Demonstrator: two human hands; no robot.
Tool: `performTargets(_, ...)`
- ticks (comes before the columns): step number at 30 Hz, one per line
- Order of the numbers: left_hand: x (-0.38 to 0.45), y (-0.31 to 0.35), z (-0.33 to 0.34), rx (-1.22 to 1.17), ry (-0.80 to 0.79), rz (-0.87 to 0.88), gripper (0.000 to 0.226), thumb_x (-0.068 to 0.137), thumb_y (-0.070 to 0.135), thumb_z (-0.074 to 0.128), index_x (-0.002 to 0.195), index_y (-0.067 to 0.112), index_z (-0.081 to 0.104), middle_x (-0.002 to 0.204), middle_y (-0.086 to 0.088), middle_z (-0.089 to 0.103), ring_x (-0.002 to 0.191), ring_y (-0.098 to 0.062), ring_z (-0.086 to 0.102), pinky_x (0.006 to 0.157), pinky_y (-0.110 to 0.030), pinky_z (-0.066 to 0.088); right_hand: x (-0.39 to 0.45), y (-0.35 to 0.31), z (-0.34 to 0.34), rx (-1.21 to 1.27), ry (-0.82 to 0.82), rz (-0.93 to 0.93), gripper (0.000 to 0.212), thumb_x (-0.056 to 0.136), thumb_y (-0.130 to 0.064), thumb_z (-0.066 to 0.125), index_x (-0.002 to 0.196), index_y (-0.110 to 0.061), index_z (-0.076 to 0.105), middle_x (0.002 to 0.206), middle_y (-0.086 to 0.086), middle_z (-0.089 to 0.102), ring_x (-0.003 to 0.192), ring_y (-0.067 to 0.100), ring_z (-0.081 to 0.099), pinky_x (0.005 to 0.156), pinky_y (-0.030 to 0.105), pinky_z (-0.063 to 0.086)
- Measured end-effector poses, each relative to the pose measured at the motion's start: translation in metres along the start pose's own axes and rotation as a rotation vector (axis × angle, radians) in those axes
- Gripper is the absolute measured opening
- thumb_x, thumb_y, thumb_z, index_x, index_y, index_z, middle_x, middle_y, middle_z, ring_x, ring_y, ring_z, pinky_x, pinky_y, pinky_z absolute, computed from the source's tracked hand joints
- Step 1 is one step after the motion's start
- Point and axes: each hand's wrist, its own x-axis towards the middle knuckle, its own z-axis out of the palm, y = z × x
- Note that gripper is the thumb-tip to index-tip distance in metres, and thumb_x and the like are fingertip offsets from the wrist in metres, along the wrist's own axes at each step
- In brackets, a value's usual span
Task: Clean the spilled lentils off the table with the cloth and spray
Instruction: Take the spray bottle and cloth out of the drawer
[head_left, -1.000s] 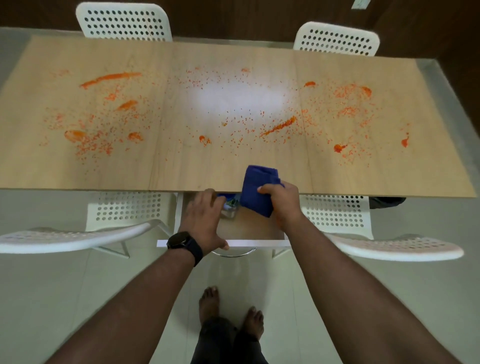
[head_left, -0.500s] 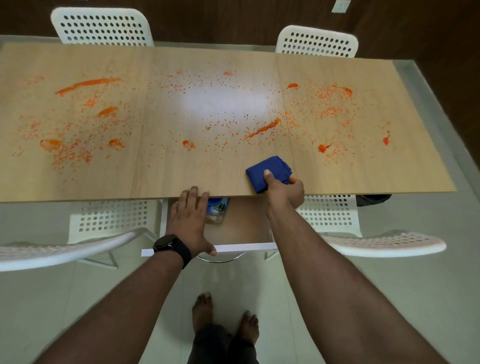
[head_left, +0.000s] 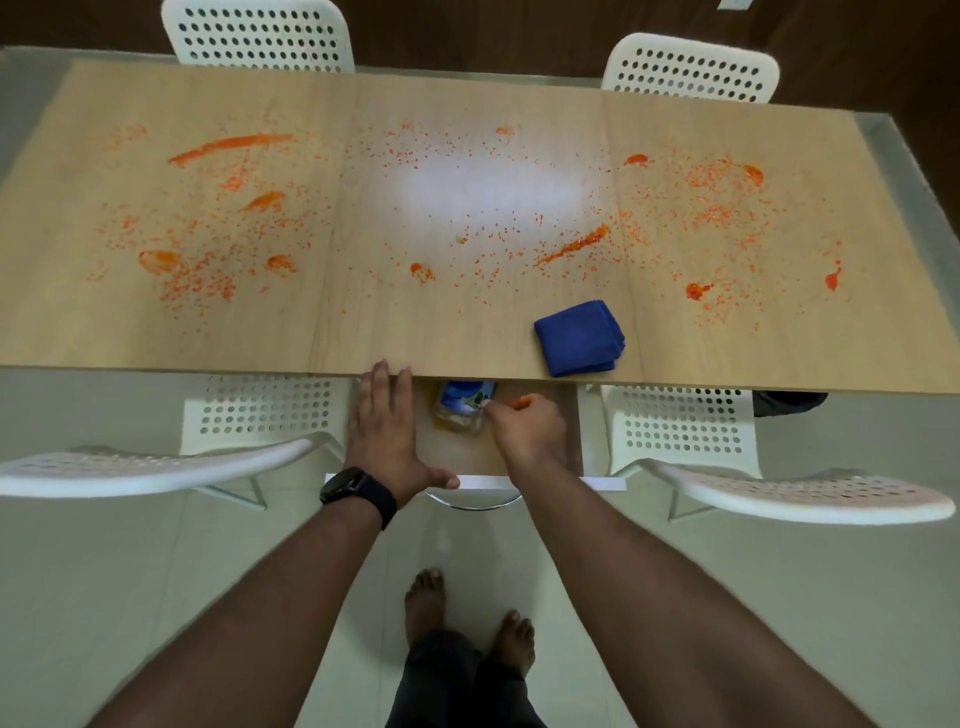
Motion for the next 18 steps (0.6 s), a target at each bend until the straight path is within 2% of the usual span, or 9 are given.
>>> performTargets(2,0.002,-0.001,0.003,0.013,0.004,0.011,0.166,0.045,0.074,0.091,0.164,0.021,-0.011,0.171,-0.006,-0.022,0.158,-0.028,-0.019,0.129,-0.05,0.009,0.009,-0.004,0.017,-0.063,-0.059,0.007,0.033,0.079,-0.038,0.086,0.1,-0.015,0.074,0.094,0.001,0.073,0.085,0.018,0.068,0.058,0.022,0.043)
performTargets(3,0.004,-0.004,0.006,0.021,0.008,0.013,0.166,0.045,0.076,0.09,0.164,0.021,-0.012,0.17,-0.006,-0.023,0.158,-0.028,-0.02,0.129,-0.05,0.008,0.014,-0.006,0.028,-0.09,-0.068,0.005,0.039,0.076,-0.04,0.087,0.104,-0.015,0.074,0.099,0.001,0.074,0.089,0.019,0.069,0.06,0.022,0.047)
performTargets(6,0.005,-0.008,0.013,0.035,0.033,0.03,0.167,0.046,0.078,0.088,0.163,0.02,-0.016,0.17,-0.005,-0.026,0.157,-0.027,-0.023,0.129,-0.05,0.005,0.03,-0.009,0.056,-0.12,-0.071,0.067,0.057,0.069,-0.047,0.089,0.115,-0.018,0.07,0.111,0.001,0.072,0.101,0.023,0.07,0.079,0.026,0.054)
performTargets(8,0.004,-0.012,0.018,0.027,0.038,0.033,0.167,0.048,0.079,0.087,0.162,0.019,-0.019,0.169,-0.005,-0.028,0.157,-0.027,-0.025,0.128,-0.05,0.003,0.039,-0.008,0.07,-0.087,-0.108,0.082,0.06,0.071,-0.047,0.088,0.121,-0.019,0.068,0.117,0.003,0.072,0.107,0.025,0.07,0.087,0.028,0.056)
performTargets(10,0.002,-0.015,0.021,0.002,0.042,0.036,0.169,0.048,0.08,0.087,0.161,0.018,-0.022,0.168,-0.005,-0.031,0.156,-0.027,-0.027,0.128,-0.05,0.002,0.041,-0.008,0.075,-0.044,-0.155,0.097,0.055,0.074,-0.042,0.086,0.12,-0.018,0.067,0.119,0.005,0.071,0.107,0.026,0.069,0.089,0.029,0.056)
performTargets(13,-0.002,-0.02,0.024,-0.009,0.031,0.03,0.173,0.046,0.08,0.087,0.159,0.019,-0.028,0.166,-0.005,-0.037,0.155,-0.028,-0.029,0.129,-0.05,0.001,0.042,-0.005,0.071,-0.035,-0.2,0.171,0.036,0.071,-0.031,0.091,0.092,-0.018,0.065,0.099,0.004,0.074,0.083,0.021,0.073,0.075,0.029,0.061)
performTargets(15,-0.006,-0.022,0.024,-0.022,0.004,0.027,0.174,0.045,0.079,0.088,0.158,0.02,-0.03,0.164,-0.006,-0.041,0.154,-0.029,-0.032,0.129,-0.05,-0.001,0.034,-0.004,0.063,-0.087,-0.268,0.239,0.042,0.061,-0.028,0.094,0.093,-0.017,0.068,0.089,0.006,0.075,0.07,0.022,0.075,0.067,0.037,0.066)
performTargets(18,-0.014,-0.023,0.024,-0.019,-0.021,0.018,0.176,0.043,0.081,0.087,0.157,0.019,-0.033,0.162,-0.007,-0.044,0.153,-0.029,-0.035,0.129,-0.052,-0.001,0.028,0.005,0.047,-0.086,-0.321,0.297,0.065,0.038,-0.018,0.096,0.098,-0.008,0.073,0.09,0.013,0.075,0.071,0.031,0.076,0.062,0.047,0.066)
